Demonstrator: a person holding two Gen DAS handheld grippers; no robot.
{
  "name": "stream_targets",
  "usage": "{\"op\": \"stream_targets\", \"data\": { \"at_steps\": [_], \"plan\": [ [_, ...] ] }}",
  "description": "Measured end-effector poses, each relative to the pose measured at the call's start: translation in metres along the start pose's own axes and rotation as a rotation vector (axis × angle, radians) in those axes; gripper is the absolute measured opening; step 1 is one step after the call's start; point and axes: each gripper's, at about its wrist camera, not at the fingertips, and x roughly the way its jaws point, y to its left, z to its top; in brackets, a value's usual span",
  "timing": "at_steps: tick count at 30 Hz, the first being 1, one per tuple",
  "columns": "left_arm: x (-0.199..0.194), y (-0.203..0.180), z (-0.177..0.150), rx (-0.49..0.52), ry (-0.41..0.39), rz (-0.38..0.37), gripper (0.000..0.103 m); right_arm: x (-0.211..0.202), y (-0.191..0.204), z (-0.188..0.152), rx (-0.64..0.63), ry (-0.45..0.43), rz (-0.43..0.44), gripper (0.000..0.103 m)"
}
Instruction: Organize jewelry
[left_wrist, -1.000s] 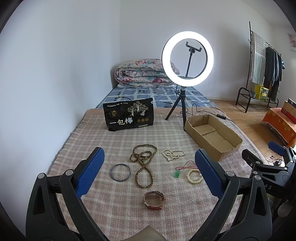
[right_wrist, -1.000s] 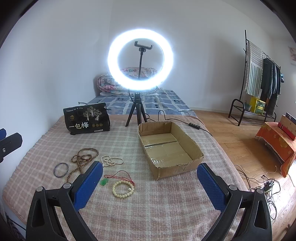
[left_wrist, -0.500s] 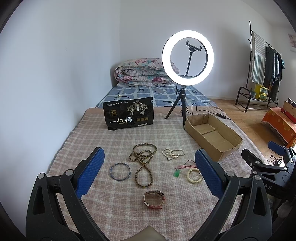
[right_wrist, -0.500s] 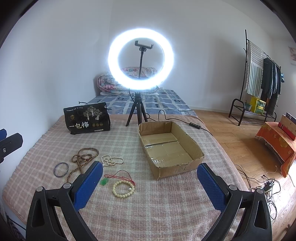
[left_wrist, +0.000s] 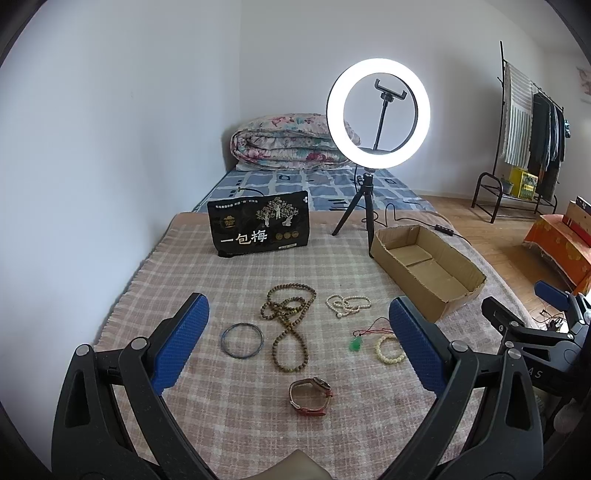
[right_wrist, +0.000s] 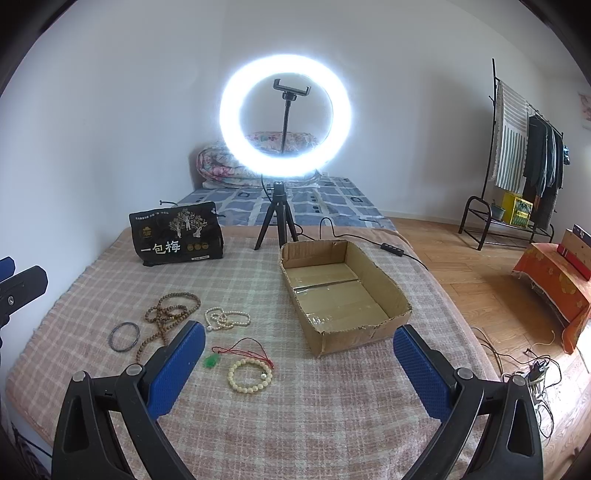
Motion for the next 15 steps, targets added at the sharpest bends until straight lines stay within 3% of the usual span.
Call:
{"op": "stream_targets", "data": {
  "at_steps": [15],
  "plan": [
    [0.02, 0.025, -0.011, -0.022, 0.047, 0.044, 0.1, 0.016, 0.009, 0.001, -0.009, 0.034, 0.015, 0.103]
  ]
}}
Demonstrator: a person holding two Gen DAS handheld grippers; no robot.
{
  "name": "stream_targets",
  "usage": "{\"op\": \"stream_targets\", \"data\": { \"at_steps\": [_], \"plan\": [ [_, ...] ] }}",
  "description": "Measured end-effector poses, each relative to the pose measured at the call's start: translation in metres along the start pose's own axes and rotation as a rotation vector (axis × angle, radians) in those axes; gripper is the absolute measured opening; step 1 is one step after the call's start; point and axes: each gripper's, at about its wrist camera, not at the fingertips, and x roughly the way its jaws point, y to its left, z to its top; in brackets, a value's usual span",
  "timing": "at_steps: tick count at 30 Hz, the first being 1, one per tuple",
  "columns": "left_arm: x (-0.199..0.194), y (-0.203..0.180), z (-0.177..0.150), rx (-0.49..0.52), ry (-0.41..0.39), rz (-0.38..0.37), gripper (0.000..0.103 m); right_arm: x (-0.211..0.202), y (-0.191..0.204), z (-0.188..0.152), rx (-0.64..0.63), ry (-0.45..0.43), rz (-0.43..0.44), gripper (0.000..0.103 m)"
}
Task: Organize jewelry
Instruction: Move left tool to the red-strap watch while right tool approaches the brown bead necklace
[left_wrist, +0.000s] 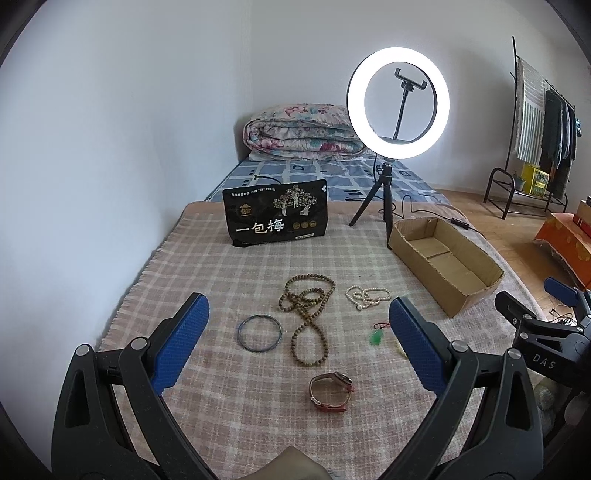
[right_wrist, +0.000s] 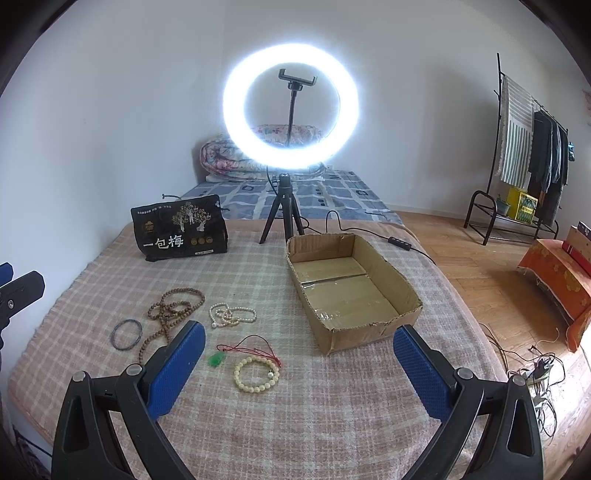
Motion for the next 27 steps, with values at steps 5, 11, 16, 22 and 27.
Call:
{"op": "stream_targets", "data": {
  "at_steps": [5, 11, 16, 22, 27],
  "plan": [
    [0.012, 0.015, -0.005, -0.014, 0.025, 0.039, 0.1, 0.014, 0.005, -0.001, -0.003, 0.022, 0.037, 0.103],
    [0.032, 0.038, -0.012, -0.037, 0.082, 0.053, 0.1, 0.032, 0.012, -0.002, -0.017, 0.045, 0.075, 0.103],
    [0.043, 0.045, -0.018, -0.034, 0.115, 0.034, 0.1, 0.05, 0.017, 0.0, -0.016, 0.071, 0.098, 0.103],
    [0.058, 0.05, -0.025, -0.047, 0.166, -0.003, 0.097, 0.074, 0.032, 0.003, -0.05, 0.103, 0.141, 0.102],
    [0.068, 0.053, -0.032, -0.073, 0.218, -0.047, 0.082, 0.096, 0.052, 0.007, -0.087, 0.14, 0.195, 0.097]
  ]
}}
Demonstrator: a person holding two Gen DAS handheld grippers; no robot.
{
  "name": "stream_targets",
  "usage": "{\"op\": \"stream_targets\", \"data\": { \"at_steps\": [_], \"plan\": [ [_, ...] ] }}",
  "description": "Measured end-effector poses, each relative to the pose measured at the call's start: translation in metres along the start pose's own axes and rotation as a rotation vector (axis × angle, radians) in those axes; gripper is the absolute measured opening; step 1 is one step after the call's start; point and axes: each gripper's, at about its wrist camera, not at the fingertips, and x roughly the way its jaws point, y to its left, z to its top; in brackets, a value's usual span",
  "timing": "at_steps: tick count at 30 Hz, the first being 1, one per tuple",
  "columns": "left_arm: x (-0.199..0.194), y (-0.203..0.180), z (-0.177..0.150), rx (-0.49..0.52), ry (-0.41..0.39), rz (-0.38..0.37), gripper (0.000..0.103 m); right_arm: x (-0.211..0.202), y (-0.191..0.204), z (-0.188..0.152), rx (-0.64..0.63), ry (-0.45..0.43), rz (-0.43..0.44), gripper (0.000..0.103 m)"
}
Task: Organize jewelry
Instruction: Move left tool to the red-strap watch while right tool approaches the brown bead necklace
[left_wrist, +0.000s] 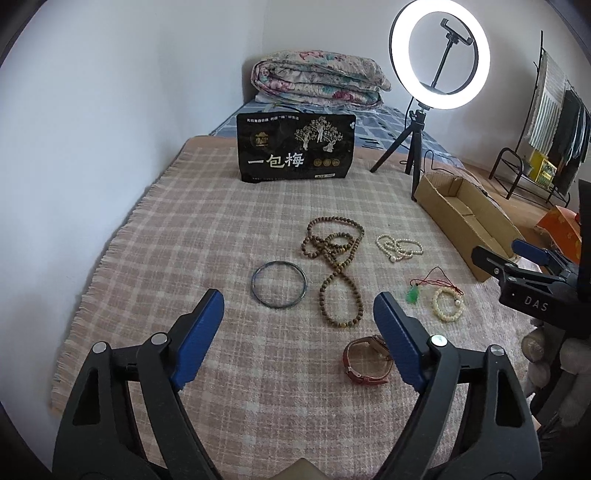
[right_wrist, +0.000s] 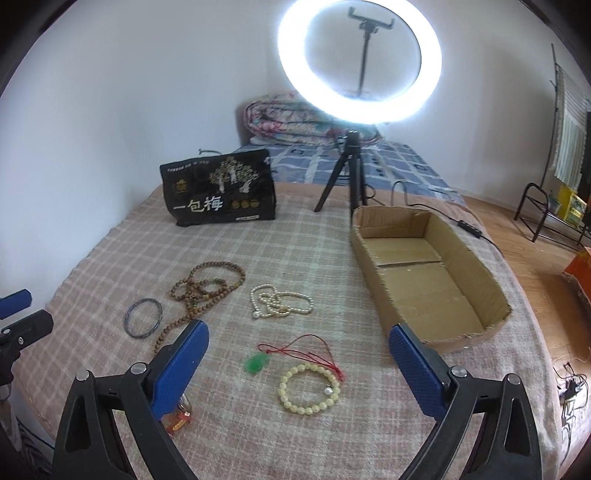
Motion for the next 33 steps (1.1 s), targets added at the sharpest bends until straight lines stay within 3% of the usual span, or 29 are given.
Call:
{"op": "stream_targets", "data": {
  "at_steps": [5, 14, 22, 33],
  "plan": [
    [0.008, -0.001, -0.005, 0.002, 0.037, -0.039, 0.077, 0.027, 0.016, 0.012, -0.041, 0.046, 0.063, 0.09],
    [0.038, -0.004, -0.029, -0.059, 0.195, -0.119, 0.055, 0.093, 0.047, 0.022, -0.004, 0.212, 0.228, 0.077],
    [0.056, -0.007, -0.047, -0.105, 0.269, -0.152, 0.046, 0.138, 0.075, 0.029, 0.004, 0.32, 0.276, 0.067],
    [0.077, -0.006, -0.056, -0.157, 0.336, -0.175, 0.043, 0.186, 0.084, 0.034, 0.164, 0.45, 0.336, 0.061]
  ]
}}
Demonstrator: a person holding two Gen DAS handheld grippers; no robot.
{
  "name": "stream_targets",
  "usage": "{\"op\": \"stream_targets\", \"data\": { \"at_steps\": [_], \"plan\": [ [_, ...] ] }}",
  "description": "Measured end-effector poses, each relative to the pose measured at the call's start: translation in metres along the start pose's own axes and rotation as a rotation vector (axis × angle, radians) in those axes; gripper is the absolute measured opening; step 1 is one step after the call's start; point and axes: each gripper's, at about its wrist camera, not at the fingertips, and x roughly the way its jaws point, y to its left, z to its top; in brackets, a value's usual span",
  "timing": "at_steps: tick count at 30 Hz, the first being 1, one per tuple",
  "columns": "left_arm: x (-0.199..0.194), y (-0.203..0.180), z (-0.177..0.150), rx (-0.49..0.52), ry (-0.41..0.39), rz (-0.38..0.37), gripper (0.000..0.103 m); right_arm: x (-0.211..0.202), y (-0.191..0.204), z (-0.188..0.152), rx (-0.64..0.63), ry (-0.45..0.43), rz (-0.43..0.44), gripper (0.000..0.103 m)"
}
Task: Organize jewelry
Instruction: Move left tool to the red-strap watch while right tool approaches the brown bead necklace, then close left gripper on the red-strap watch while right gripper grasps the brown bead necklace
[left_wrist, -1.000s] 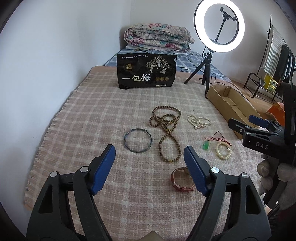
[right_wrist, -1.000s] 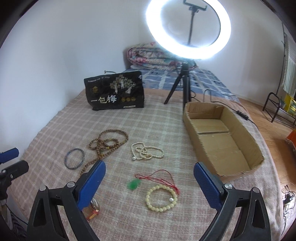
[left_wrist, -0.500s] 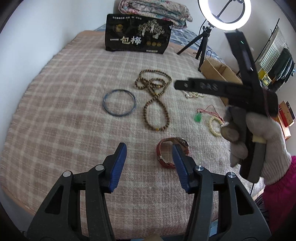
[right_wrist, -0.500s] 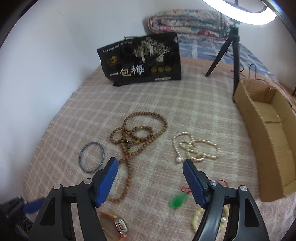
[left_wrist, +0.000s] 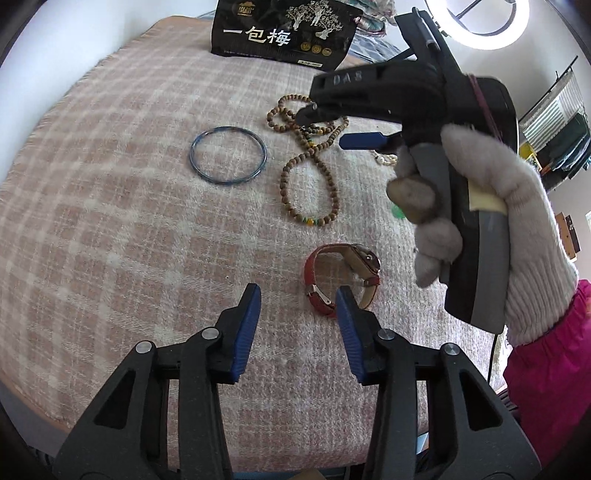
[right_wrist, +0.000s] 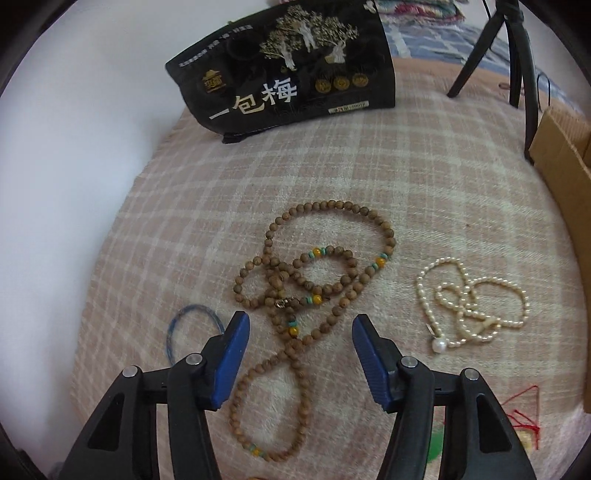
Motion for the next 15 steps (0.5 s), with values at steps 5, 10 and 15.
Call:
{"op": "stream_targets", "data": {
  "at_steps": [5, 10, 15],
  "plan": [
    [0.006, -0.001, 0.003, -0.002, 0.007, 0.006, 0.043, 0.01, -0.003, 0.007, 0.02, 0.006, -0.024, 0.059],
    [0.015, 0.002, 0.006, -0.008, 0.017, 0.025, 0.043, 0.022, -0.002, 0.008, 0.014, 0.016, -0.071, 0.057],
    [0.025, 0.003, 0.008, -0.016, 0.034, 0.037, 0.043, 0.032, 0.009, 0.014, -0.044, 0.019, -0.145, 0.057]
  ]
}}
